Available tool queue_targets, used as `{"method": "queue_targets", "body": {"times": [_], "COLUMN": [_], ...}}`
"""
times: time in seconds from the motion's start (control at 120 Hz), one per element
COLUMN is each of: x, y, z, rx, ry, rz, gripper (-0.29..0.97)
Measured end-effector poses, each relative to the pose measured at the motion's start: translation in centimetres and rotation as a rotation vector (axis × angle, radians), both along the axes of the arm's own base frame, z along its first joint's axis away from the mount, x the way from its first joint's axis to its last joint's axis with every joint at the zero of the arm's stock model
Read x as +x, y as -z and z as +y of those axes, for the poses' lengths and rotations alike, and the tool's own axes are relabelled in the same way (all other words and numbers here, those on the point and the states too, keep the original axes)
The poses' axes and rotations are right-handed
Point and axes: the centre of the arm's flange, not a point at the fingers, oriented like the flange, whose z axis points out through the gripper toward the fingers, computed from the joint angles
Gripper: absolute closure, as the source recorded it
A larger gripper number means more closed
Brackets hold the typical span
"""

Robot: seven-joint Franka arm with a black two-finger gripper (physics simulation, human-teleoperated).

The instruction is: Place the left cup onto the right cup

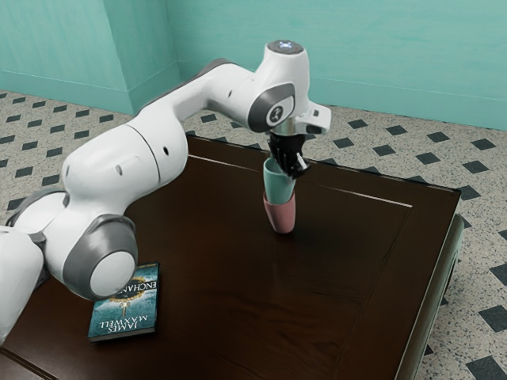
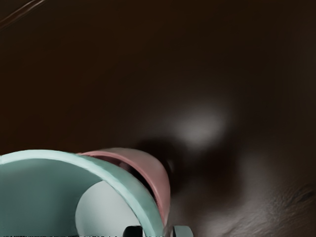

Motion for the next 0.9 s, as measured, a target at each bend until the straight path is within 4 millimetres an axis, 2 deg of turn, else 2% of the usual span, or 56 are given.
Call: {"method": "queue_targets", "body": {"times": [0.142, 0.233, 0.342, 0.425, 0.508, 0.6, 0.692, 0.9], "x": [-0.3, -0.7, -1.8, -3.6, -7.1, -11.7, -15.0, -17.3], "y": [-0.9, -3.3, -7.2, -10.2, -12.7, -15.6, -17.1, -18.0], "z": [0.0, 0.4, 0.9, 1.3, 1.8, 3.3, 5.7, 12.3], "rx": [-0.004, -0.008, -0.015, -0.019, -0.017, -0.022, -0.029, -0.043], "ry": [-0.005, -0.013, -0.023, -0.027, -0.027, -0.039, -0.069, -0.185], "rz": [0.003, -0.008, -0.026, -0.013, 0.034, 0.066, 0.089, 0.112], "gripper": [0.37, 0.24, 0.14, 0.10, 0.07, 0.04, 0.03, 0.01]}}
